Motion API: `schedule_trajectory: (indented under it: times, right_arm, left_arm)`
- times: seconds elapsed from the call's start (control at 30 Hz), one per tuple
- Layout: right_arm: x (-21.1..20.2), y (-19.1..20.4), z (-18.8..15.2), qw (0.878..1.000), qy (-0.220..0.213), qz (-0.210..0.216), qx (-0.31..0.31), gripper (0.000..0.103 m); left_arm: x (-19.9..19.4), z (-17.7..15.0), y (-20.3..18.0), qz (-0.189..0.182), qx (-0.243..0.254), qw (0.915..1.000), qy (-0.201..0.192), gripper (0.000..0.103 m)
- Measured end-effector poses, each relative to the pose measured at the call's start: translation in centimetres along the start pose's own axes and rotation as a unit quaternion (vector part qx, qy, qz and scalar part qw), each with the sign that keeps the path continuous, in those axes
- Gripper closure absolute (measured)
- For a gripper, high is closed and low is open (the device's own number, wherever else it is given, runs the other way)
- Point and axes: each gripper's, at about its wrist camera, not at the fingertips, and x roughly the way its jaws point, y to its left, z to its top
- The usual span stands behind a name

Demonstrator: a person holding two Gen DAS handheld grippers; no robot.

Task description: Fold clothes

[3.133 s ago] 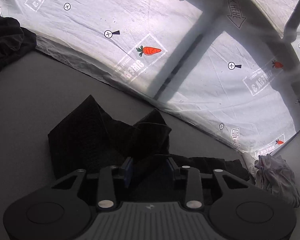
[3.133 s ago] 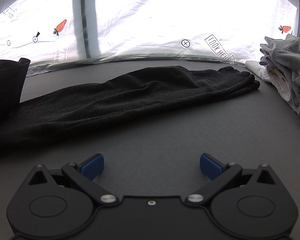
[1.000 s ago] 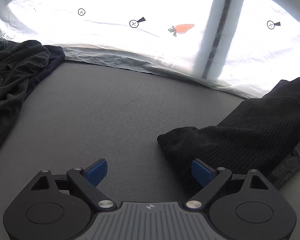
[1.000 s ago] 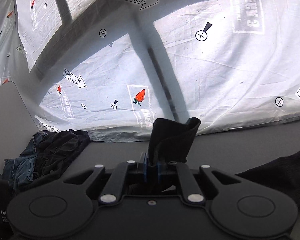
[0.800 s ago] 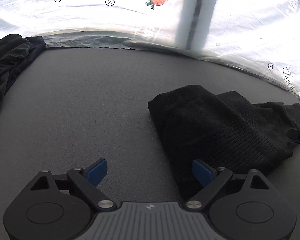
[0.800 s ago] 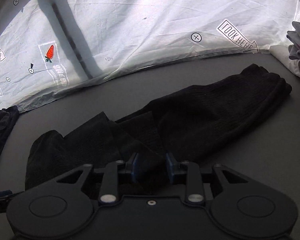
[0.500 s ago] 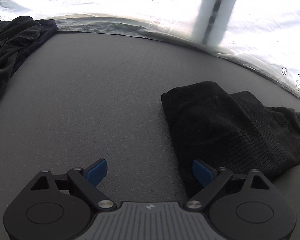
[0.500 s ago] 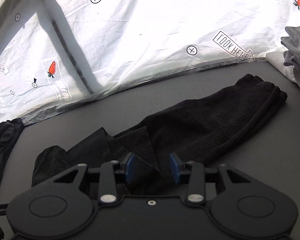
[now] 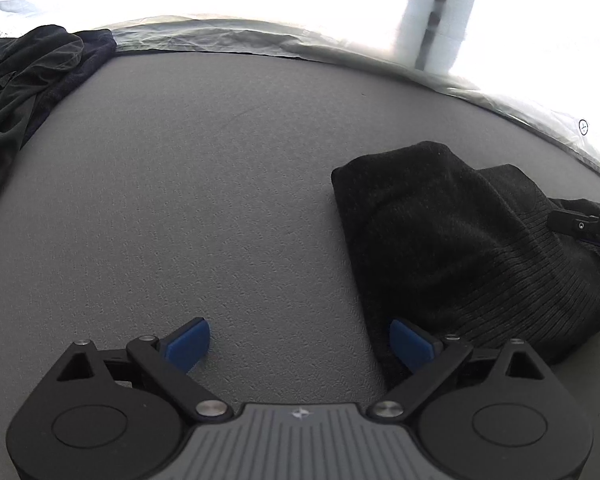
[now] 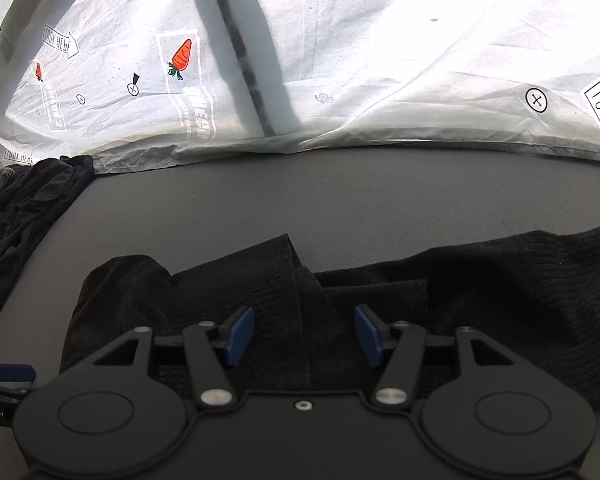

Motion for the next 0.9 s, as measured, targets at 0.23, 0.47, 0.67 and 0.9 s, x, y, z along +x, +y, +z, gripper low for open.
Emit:
schedule_trajectory:
  times: [0.23,0.47,0.67,0.9]
  right_arm:
    - [-0.5,1.1,0.7,0.998,0.020,0.033,-0.049,0.093]
    - [-6.9,1.4,0.7,0.997,-0.059,0.007,-0.039,0.094]
    - [-4.5,-0.7,-2.6,0.998,0.020,-0.064,-0.002,0.073]
    - [-4.4,-2.6,-4.0,0.993,-0.026,-0.055,0.103,0.063]
  left_arm:
    - [0.2,-0.1,0.0,0.000,0.004,1.0000,-0.004,0.004]
    - [0.4,-0.1,0.2,-0.008,0.006,0.9999,-0.003,0.002]
    - [0.6,-0.2,-0.1,-0.005,0.009,0.9999,-0.004,0.000]
    - [0.6,-0.7,-0.3,0.001,0.011,0.9998,-0.016,0.000]
